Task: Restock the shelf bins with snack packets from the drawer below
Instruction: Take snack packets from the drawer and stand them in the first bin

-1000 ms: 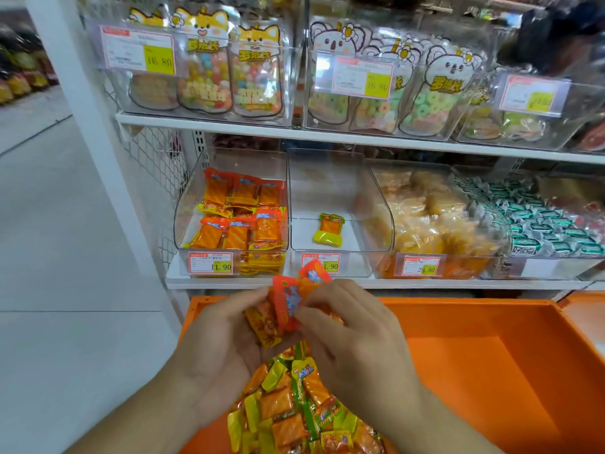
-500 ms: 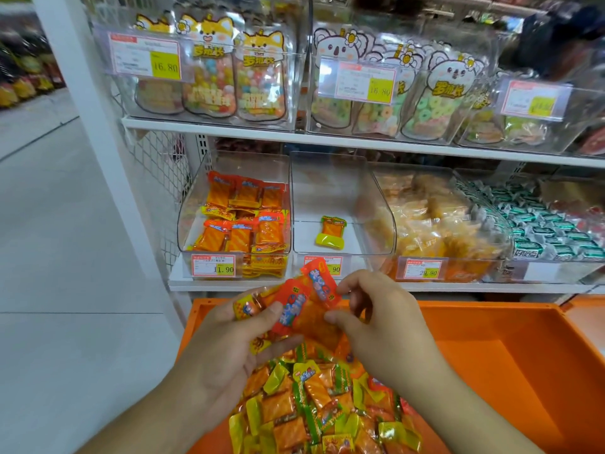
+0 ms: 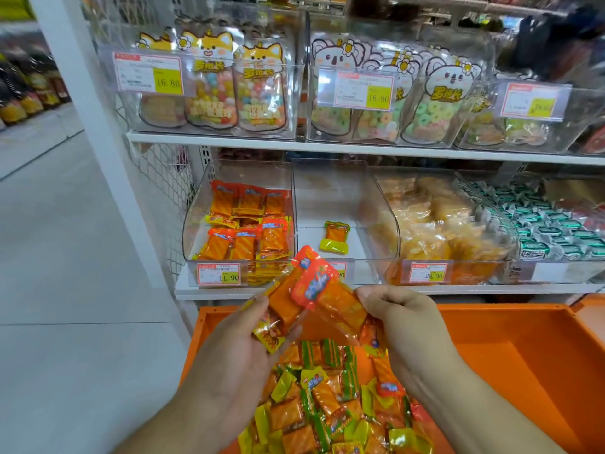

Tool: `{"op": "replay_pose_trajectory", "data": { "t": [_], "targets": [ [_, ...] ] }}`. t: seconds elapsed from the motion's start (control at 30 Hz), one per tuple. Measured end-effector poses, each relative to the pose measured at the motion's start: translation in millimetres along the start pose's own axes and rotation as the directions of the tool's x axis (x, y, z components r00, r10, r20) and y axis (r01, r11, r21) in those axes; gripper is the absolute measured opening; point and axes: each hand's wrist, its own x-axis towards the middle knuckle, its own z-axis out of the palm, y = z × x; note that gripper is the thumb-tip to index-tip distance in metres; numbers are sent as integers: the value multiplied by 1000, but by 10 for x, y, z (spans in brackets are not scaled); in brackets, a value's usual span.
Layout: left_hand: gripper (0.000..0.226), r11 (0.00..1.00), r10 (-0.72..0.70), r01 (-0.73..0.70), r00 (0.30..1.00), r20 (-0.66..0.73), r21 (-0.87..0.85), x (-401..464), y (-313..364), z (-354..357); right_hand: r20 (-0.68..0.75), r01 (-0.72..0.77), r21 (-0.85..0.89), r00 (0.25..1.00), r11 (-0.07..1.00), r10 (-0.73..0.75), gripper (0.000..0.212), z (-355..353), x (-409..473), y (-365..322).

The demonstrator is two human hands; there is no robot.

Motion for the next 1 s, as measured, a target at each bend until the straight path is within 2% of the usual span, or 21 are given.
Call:
{"op": "replay_pose_trajectory", "data": {
  "t": [0.1,0.17,0.23,0.4,0.53,0.67,0.77,0.87,0.93,1.0],
  "targets": [
    [31,999,-17,18,1000,-24,48,66,16,-28,14,-60,116,998,991,59,18,54,-52,27],
    [36,990,-32,29,999,19,141,33,0,-11,23,-94,130,996,987,92,19,90,-63,116],
    [37,977,-39,21,996,78,212,-47,-6,24,-4,-74,57,997,996,74,25,134,-71,203],
    [33,975,-56,24,989,140,221,-152,-10,87,14,47,-148,999,988,-45,34,264,-162,248],
    [26,972,-46,21,994,98,236,-113,-41,89,55,124,-257,992,959,-113,34,253,-197,253],
    [30,905,13,-36,998,56,425,-136,-53,86,109,210,-341,977,916,-184,31,261,-203,258],
    [33,868,28,-43,999,37,495,-145,-45,62,120,211,-364,977,907,-178,31,270,-207,251],
    [32,841,46,-52,999,25,539,-153,-2,52,127,151,-352,986,924,-112,21,292,-187,231],
    [32,815,63,-72,997,36,575,-168,41,38,136,104,-275,988,956,-69,10,320,-179,190],
    [33,785,81,-98,995,56,612,-167,86,14,189,87,-201,981,976,-49,11,337,-174,133]
  ]
}}
